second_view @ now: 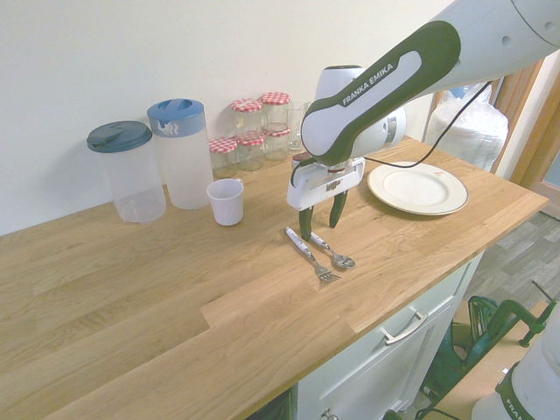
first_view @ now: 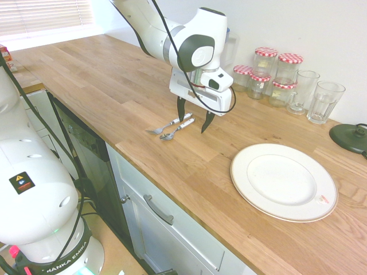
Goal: Put the spoon into the plate
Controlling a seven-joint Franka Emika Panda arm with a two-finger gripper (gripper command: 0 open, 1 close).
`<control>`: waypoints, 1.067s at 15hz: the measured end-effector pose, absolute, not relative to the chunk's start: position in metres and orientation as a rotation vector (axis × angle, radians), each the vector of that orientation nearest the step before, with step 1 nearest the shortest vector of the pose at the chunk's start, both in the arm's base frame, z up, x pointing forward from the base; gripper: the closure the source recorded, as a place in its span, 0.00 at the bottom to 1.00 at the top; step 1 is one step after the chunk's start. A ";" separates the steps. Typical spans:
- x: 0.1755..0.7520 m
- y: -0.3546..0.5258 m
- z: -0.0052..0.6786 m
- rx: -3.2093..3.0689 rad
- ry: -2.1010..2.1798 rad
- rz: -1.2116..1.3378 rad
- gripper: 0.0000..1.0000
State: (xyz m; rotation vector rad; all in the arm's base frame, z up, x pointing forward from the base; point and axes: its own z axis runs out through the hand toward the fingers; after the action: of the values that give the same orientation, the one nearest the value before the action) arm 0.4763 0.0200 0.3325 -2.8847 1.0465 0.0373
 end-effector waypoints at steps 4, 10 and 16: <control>0.476 0.021 0.332 -2.884 1.046 0.041 1.00; 0.475 0.024 0.330 -2.881 1.045 0.049 1.00; 0.474 0.027 0.328 -2.878 1.045 0.054 1.00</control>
State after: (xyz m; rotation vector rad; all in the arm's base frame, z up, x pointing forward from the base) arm 0.4740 0.0269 0.3280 -2.8784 1.0448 0.0545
